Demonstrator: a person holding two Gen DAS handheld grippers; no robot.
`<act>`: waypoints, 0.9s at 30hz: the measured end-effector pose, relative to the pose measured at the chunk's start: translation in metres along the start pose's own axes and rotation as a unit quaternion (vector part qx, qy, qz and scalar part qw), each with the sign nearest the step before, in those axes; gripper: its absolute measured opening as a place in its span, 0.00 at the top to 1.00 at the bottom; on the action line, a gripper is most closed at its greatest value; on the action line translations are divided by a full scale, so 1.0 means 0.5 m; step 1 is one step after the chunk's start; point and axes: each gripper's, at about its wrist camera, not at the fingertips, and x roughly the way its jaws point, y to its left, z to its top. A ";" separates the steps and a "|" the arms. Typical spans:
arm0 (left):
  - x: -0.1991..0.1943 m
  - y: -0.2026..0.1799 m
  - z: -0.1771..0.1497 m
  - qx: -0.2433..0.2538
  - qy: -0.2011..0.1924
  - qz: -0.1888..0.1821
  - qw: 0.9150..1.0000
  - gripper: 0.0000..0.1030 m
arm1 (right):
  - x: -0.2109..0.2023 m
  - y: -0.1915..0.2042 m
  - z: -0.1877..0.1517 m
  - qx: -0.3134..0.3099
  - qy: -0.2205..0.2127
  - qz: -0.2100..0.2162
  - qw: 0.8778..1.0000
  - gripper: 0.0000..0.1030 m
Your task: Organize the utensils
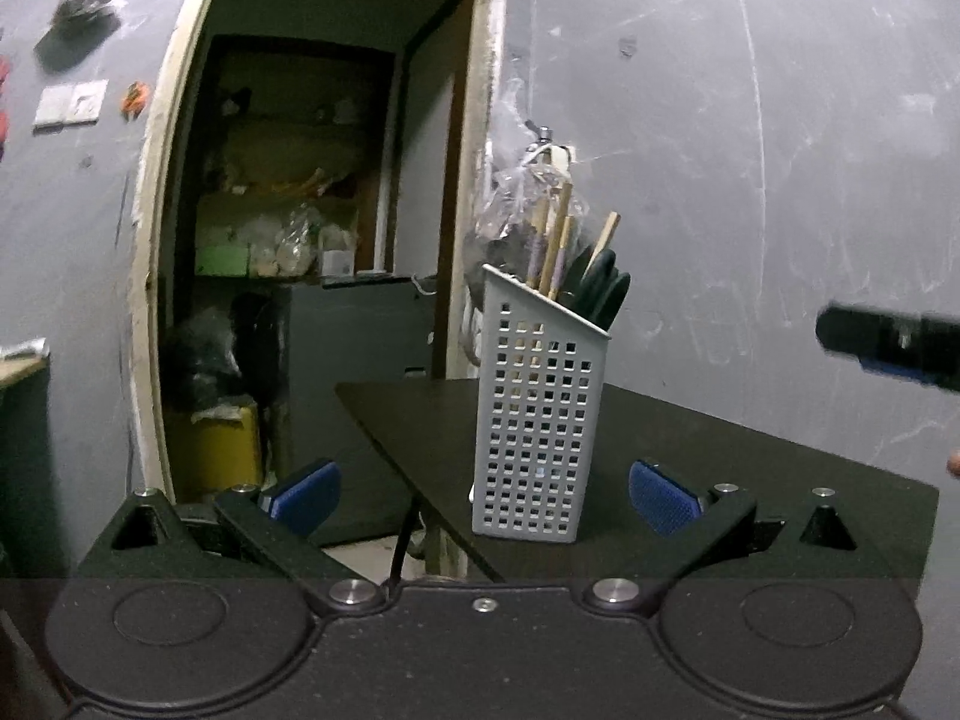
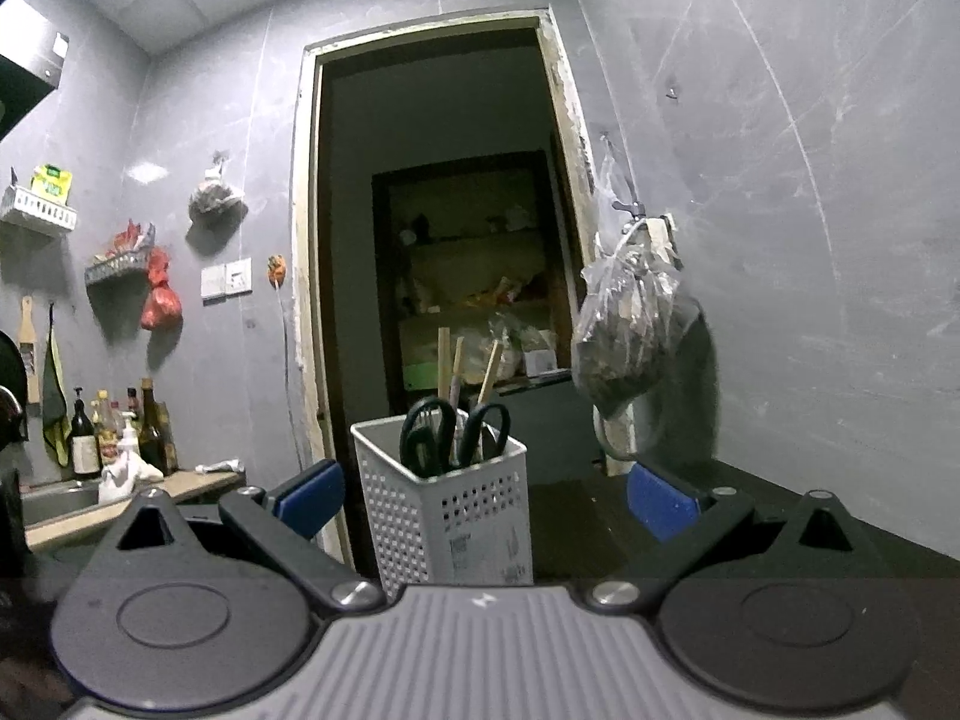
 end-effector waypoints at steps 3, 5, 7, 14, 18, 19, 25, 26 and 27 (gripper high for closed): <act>-0.025 0.009 -0.003 -0.018 0.008 0.004 1.000 0.01 | -0.009 0.007 -0.009 0.006 0.019 -0.016 1.000 0.00; -0.040 0.014 -0.005 -0.028 0.009 0.007 1.000 0.01 | -0.014 0.012 -0.017 0.017 0.035 -0.029 0.999 0.00; -0.054 0.019 -0.010 -0.036 0.011 0.010 0.999 0.01 | -0.018 0.015 -0.028 0.029 0.050 -0.036 0.998 0.00; -0.084 0.018 -0.021 -0.041 0.020 0.025 0.999 0.01 | -0.038 0.014 -0.062 0.053 0.079 -0.051 0.994 0.00; -0.101 0.008 -0.024 -0.038 0.024 0.027 0.999 0.01 | -0.051 0.018 -0.070 0.055 0.087 -0.056 0.993 0.00; -0.104 0.007 -0.026 -0.037 0.024 0.027 0.999 0.01 | -0.056 0.020 -0.073 0.055 0.089 -0.056 0.993 0.00; -0.121 0.002 -0.028 -0.037 0.024 0.029 0.999 0.01 | -0.077 0.040 -0.082 0.040 0.100 -0.056 0.993 0.00; -0.123 0.001 -0.029 -0.036 0.023 0.030 0.999 0.01 | -0.080 0.043 -0.083 0.038 0.100 -0.056 0.993 0.00; -0.126 -0.001 -0.030 -0.034 0.022 0.030 0.999 0.01 | -0.083 0.046 -0.084 0.036 0.100 -0.055 0.993 0.00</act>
